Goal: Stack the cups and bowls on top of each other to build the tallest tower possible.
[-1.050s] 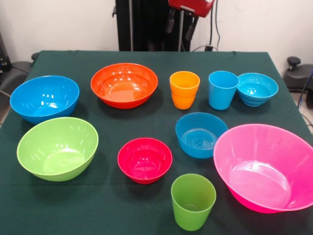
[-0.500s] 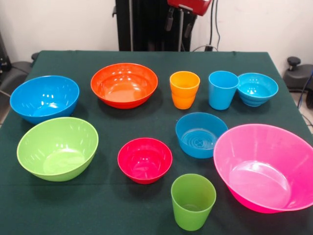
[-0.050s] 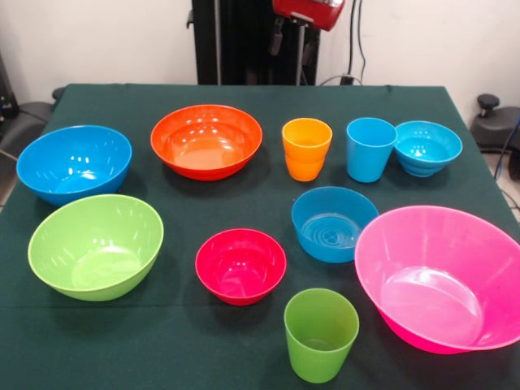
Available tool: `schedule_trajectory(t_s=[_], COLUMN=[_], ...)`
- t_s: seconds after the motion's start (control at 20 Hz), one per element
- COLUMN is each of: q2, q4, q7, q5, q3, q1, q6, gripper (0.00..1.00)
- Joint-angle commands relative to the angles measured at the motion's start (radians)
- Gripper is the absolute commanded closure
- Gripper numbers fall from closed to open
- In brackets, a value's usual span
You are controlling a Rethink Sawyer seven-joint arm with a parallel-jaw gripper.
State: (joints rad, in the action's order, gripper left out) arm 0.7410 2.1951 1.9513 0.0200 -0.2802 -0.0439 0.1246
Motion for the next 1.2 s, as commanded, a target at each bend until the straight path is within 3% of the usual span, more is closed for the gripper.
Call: schedule_trajectory(t_s=[0.05,0.25,0.6,1.2], q2=[-0.082,-0.09,-0.086,-0.093], q4=[0.067,0.106,0.105,-0.156], q7=[0.182,0.198,0.182,0.081], q5=[-0.005,-0.004,-0.01,-0.034], q3=[0.095,0.11,0.121,0.073], q1=[0.029,0.029,0.038,-0.02], q6=[-0.084,-0.13,-0.128,0.131], gripper=[0.0,0.0,0.0,0.0])
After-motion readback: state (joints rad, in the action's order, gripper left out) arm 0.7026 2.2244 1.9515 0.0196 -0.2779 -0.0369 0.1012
